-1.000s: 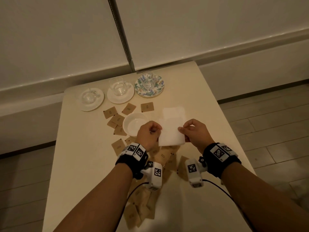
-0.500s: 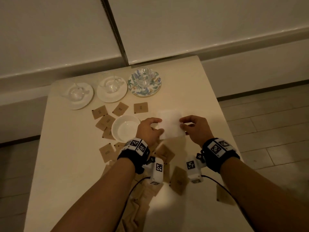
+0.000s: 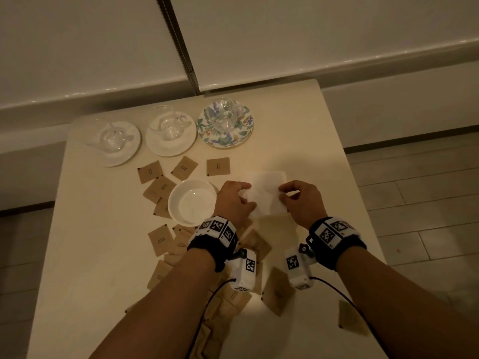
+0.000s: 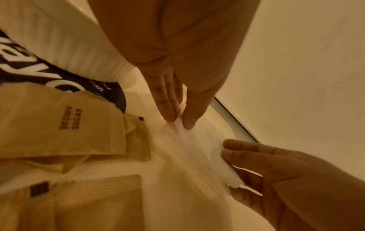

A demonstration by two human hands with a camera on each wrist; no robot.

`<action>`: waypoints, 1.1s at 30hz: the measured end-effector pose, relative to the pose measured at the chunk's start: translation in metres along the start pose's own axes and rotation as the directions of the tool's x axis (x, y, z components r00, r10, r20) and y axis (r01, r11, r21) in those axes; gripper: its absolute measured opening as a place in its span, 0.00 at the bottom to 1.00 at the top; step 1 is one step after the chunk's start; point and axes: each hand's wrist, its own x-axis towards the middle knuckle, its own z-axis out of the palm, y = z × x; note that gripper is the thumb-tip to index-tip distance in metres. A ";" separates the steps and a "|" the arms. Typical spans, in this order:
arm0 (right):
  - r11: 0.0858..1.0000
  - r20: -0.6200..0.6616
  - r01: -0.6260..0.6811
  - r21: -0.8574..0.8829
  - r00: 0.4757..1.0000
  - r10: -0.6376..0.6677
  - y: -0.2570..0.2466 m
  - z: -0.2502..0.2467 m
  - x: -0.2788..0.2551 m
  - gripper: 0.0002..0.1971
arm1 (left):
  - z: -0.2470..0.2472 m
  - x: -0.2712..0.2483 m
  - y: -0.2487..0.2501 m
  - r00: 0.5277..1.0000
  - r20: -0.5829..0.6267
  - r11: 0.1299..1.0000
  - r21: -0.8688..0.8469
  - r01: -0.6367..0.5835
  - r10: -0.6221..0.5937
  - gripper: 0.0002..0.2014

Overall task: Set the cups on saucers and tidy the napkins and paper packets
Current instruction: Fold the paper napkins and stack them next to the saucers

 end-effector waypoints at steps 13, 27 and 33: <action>0.743 0.318 0.390 -0.544 0.915 -0.248 -0.011 0.018 0.000 0.26 | 0.023 -0.008 0.001 0.995 0.043 0.953 0.287 -0.095 0.087 0.23; 0.986 0.031 -0.071 -0.153 0.997 0.076 0.000 0.009 0.007 0.17 | 0.024 0.004 0.002 0.980 -0.081 0.983 -0.025 0.180 -0.181 0.13; 0.979 0.000 -0.107 -0.175 0.994 0.109 0.001 0.007 0.011 0.20 | 0.024 0.009 -0.005 0.977 -0.108 0.982 -0.039 0.182 -0.186 0.14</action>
